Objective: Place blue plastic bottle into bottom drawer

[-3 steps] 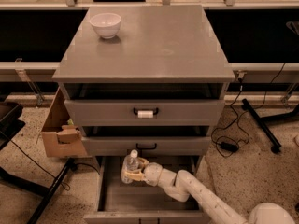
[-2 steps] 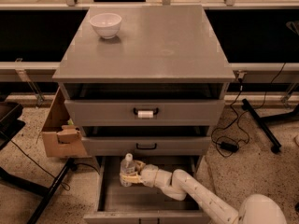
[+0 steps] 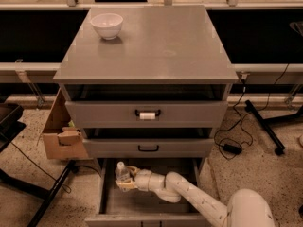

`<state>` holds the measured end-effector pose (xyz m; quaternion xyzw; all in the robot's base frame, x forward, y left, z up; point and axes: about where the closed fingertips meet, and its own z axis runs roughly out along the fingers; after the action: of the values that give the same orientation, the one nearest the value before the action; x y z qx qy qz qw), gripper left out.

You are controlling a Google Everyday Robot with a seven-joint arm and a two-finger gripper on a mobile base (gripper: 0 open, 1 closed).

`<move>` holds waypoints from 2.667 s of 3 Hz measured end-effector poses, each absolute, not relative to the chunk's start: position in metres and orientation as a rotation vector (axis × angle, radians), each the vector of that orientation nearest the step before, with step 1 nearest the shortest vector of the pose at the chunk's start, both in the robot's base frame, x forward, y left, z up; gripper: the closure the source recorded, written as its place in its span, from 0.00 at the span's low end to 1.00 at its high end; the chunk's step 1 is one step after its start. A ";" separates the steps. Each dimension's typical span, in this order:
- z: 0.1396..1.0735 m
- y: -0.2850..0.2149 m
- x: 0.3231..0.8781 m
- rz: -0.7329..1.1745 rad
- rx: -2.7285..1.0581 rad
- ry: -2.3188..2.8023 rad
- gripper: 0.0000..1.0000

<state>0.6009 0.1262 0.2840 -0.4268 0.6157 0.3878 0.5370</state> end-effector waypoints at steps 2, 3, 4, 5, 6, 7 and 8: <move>0.244 0.172 0.604 0.879 -1.069 1.418 1.00; 0.217 0.186 0.605 0.894 -1.075 1.400 1.00; 0.198 0.192 0.606 0.905 -1.071 1.404 1.00; 0.197 0.191 0.608 0.902 -1.071 1.405 0.74; 0.197 0.191 0.608 0.902 -1.071 1.405 0.51; 0.197 0.191 0.608 0.902 -1.071 1.405 0.27; 0.197 0.191 0.608 0.902 -1.071 1.405 0.04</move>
Offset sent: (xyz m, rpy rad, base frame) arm 0.0065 0.0601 -0.0585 -0.0213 -0.0917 0.0189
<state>0.6076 0.1914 0.1974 -0.4517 0.5930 0.3805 0.5472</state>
